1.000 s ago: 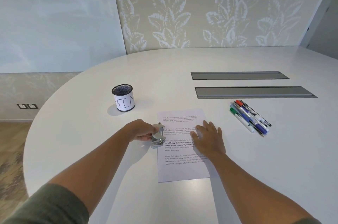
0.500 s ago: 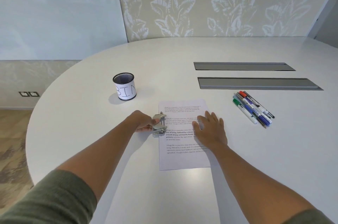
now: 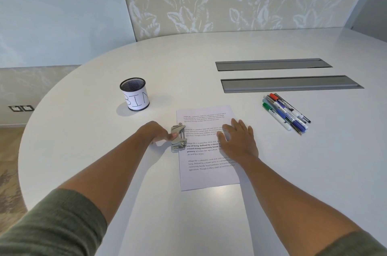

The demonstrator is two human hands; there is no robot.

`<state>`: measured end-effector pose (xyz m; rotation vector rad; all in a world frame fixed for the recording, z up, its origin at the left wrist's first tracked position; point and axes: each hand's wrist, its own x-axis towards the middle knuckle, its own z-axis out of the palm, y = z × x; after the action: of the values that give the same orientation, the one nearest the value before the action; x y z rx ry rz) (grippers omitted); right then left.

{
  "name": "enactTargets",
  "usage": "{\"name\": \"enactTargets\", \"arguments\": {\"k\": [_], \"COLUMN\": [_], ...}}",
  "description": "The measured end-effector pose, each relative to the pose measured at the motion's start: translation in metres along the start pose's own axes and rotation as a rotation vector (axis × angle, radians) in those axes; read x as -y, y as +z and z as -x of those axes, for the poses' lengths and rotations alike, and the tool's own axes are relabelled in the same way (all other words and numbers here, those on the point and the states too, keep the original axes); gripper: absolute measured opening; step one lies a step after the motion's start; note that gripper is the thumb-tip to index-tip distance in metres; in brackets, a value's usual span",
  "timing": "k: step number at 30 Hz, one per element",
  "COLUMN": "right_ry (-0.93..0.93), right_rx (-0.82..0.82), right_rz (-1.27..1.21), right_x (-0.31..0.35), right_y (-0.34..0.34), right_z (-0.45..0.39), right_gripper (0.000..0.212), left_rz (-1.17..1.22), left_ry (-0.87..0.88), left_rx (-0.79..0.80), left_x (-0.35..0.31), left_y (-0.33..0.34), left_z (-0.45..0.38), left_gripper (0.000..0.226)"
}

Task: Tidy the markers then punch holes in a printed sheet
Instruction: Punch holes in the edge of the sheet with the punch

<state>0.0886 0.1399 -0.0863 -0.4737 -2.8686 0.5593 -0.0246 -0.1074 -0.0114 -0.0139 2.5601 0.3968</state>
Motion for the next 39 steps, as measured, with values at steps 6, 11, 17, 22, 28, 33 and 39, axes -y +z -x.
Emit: {"name": "enactTargets", "arguments": {"k": [6,11,17,22,28,33,39], "right_ry": [0.013,0.001,0.001,0.004,0.005,0.012,0.109], "right_rx": [0.015,0.001,0.005,0.001,0.000,-0.019,-0.033], "right_rz": [-0.004,-0.005,-0.005,-0.012,-0.010,-0.013,-0.131], "right_x": [0.000,0.001,0.001,0.002,0.002,0.001,0.005], "right_y": [0.000,-0.001,-0.002,-0.003,-0.003,-0.003,-0.013], "right_z": [0.000,0.001,0.001,0.002,0.002,0.000,-0.001], "right_gripper": [0.047,0.046,0.045,0.044,0.045,0.045,0.056], "left_rz": [0.117,0.416,0.543,0.654,0.662,0.690,0.834], "left_ry": [-0.016,-0.036,-0.086,-0.082,-0.017,0.012,-0.054], "left_rx": [0.007,0.026,0.150,0.178,0.097,0.097,0.070], "left_x": [0.004,0.007,0.009,0.012,0.020,0.024,0.038], "left_y": [0.001,0.001,-0.009,-0.009,-0.001,0.000,0.009], "left_z": [-0.001,0.002,0.003,0.002,0.005,0.017,0.025], "left_gripper": [0.081,0.090,0.080,0.097,0.100,0.058,0.041]}}
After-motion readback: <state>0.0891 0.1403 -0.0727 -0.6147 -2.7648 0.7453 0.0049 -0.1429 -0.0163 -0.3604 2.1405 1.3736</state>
